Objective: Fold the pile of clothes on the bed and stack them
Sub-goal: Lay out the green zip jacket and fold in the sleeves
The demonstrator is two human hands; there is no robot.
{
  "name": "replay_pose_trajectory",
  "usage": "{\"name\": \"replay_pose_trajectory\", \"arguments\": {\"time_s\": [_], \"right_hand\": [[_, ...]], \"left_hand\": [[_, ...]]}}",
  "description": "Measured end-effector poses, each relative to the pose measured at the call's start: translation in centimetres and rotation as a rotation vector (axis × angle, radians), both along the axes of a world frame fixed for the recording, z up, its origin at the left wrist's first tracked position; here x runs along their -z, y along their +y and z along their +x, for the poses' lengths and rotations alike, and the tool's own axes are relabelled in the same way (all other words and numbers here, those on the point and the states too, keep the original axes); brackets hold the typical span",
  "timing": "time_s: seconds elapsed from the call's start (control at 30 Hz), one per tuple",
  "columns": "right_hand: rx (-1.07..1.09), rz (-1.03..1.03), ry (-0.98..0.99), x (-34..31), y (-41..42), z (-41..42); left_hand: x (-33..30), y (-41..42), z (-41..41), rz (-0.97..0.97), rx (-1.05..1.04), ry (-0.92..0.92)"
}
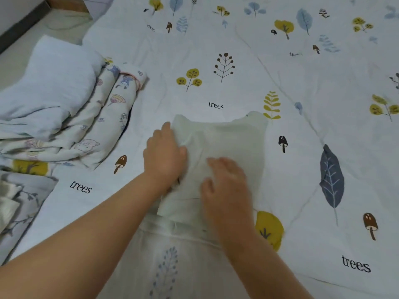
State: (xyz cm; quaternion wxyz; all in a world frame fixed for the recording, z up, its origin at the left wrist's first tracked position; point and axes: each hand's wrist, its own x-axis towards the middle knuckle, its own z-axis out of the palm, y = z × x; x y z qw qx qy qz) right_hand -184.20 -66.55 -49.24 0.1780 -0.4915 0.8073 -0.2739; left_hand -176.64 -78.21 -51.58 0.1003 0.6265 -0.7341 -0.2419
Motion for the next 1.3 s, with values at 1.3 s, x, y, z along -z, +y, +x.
{"name": "replay_pose_trajectory", "arguments": {"time_s": [1.3], "right_hand": [[0.243,0.080,-0.814,2.2,3.3,-7.4]], "left_hand": [[-0.9,3.1,2.9,0.804,-0.054,0.608]]}}
